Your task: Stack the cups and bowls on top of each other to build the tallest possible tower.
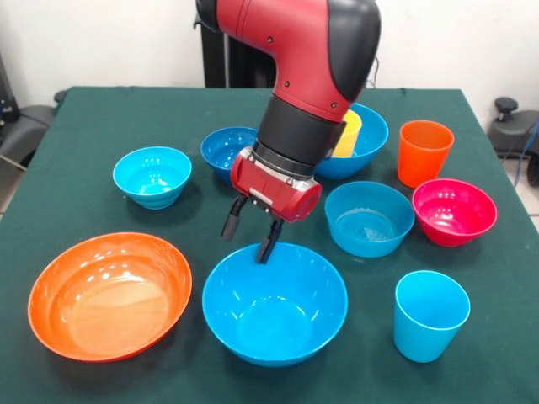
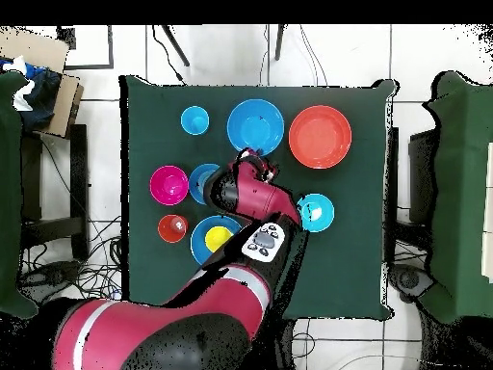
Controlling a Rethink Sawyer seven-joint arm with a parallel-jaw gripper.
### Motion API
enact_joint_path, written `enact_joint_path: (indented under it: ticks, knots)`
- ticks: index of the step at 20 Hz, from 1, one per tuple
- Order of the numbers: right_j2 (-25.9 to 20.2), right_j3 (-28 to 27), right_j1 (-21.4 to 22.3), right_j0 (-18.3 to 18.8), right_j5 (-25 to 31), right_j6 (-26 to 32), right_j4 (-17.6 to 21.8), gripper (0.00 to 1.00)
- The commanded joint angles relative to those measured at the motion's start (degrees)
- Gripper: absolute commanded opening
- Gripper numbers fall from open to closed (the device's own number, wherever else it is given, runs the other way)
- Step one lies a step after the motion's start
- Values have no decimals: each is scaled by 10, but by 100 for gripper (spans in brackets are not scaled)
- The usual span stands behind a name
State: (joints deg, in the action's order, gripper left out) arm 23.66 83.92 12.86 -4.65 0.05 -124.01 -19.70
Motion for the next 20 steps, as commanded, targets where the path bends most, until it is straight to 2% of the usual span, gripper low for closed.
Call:
enact_joint_path:
  ticks: [1,14,20]
  knots:
    - [-64,31,1,-23,-26,-96,2,100]
    - [-47,21,-9,-41,-14,-102,-22,100]
    - [-71,13,-28,-17,-61,-97,-4,100]
